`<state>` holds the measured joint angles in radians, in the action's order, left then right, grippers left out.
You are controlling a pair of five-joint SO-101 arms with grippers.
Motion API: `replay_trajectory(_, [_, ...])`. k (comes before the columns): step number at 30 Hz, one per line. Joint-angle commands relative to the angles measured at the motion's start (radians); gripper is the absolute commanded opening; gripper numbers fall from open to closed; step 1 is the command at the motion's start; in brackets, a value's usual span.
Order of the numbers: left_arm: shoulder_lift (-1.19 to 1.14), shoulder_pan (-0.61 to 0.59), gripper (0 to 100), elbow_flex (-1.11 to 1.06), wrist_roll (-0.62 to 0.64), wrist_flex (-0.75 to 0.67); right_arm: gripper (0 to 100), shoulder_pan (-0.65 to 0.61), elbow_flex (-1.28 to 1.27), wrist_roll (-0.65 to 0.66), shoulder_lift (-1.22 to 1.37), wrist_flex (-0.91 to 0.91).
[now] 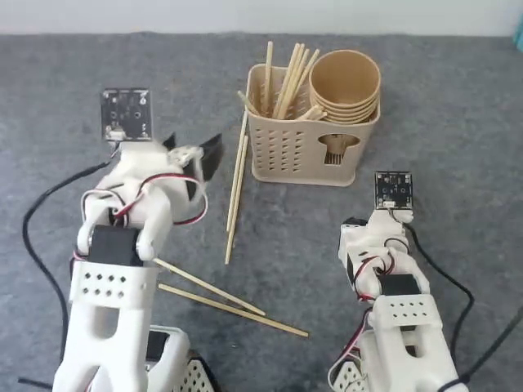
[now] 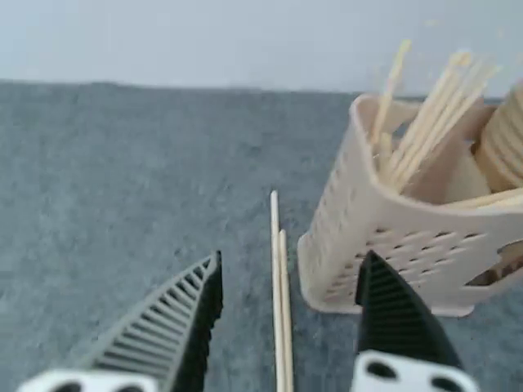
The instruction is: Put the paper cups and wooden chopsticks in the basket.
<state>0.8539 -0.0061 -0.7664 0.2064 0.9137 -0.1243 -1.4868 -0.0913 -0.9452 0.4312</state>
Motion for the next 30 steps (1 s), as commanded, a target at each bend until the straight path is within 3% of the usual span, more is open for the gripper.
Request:
replay_trajectory(1, [0.031,-0.041,13,-0.101,0.009,0.006,0.9,0.015,0.009,0.014,-0.031,-0.018])
replay_trajectory(5, [0.031,-0.043,1,-0.252,0.009,-0.095,0.9,0.005,0.009,0.015,-0.031,0.013])
replay_trajectory(12, [0.031,-0.063,1,-0.464,0.011,-0.215,0.9,-0.13,0.078,0.149,-0.033,0.283])
replay_trajectory(19, [0.029,-0.344,1,-0.443,0.048,-0.137,0.9,-0.219,0.081,0.155,-0.033,0.337])
replay_trajectory(26, [0.029,-0.552,1,-0.489,0.038,-0.12,1.3,-0.463,0.097,0.158,-0.031,0.349])
replay_trajectory(30, [0.028,-0.654,1,-0.498,0.002,-0.12,1.3,-0.57,0.207,0.158,-0.028,0.455])
